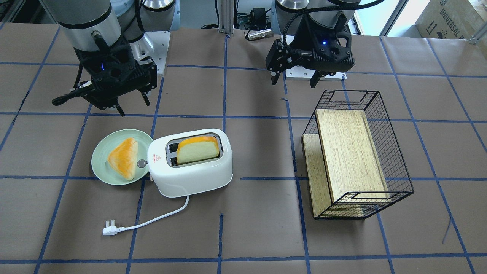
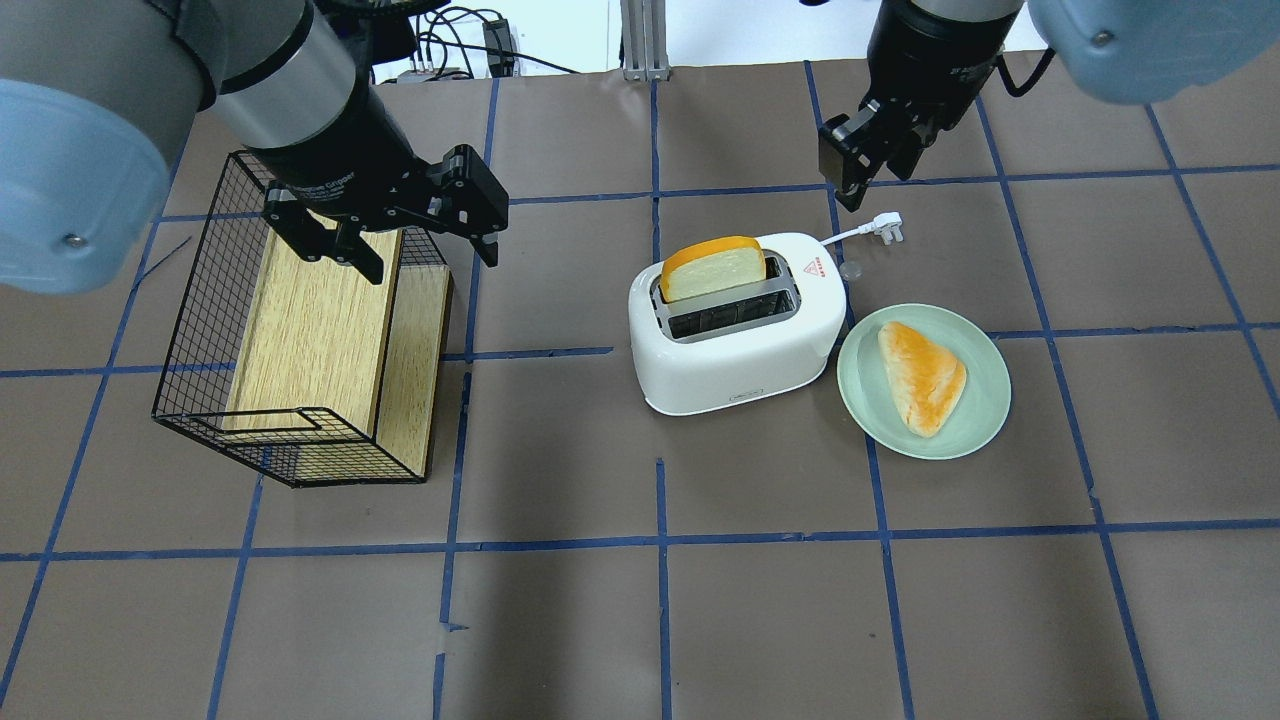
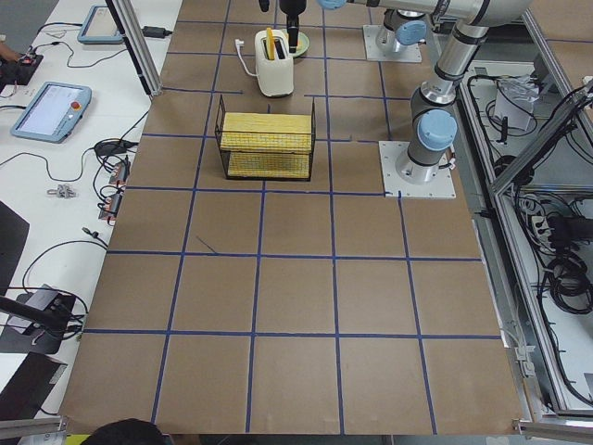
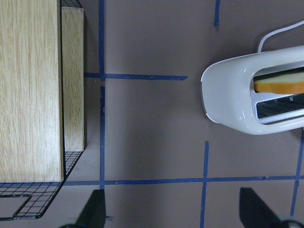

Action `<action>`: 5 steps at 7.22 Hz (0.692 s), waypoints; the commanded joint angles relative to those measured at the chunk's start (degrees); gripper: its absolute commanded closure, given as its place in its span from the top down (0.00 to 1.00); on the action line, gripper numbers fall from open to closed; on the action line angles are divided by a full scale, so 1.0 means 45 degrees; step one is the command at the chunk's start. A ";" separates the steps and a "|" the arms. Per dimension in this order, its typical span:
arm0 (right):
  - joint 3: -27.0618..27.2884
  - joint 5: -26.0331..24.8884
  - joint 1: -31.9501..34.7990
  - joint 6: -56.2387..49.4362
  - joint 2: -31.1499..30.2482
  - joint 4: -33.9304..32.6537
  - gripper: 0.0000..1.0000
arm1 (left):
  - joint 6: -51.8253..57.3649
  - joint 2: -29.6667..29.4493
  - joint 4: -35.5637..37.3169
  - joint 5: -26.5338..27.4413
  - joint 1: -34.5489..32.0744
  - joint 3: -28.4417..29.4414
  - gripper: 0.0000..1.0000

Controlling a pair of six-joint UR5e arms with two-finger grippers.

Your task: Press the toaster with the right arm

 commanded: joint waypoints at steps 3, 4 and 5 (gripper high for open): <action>0.0089 -0.0015 -0.0409 0.4464 0.0062 -0.0122 1.00 | 0.0000 0.0000 0.0000 0.0000 0.0000 0.0000 1.00; 0.0050 0.0024 -0.0429 0.4464 0.0062 -0.0064 1.00 | 0.0000 0.0000 0.0000 0.0000 0.0000 0.0000 1.00; 0.0050 -0.0092 -0.0448 0.4445 0.0042 -0.0025 1.00 | 0.0000 0.0000 0.0000 0.0000 0.0000 0.0000 1.00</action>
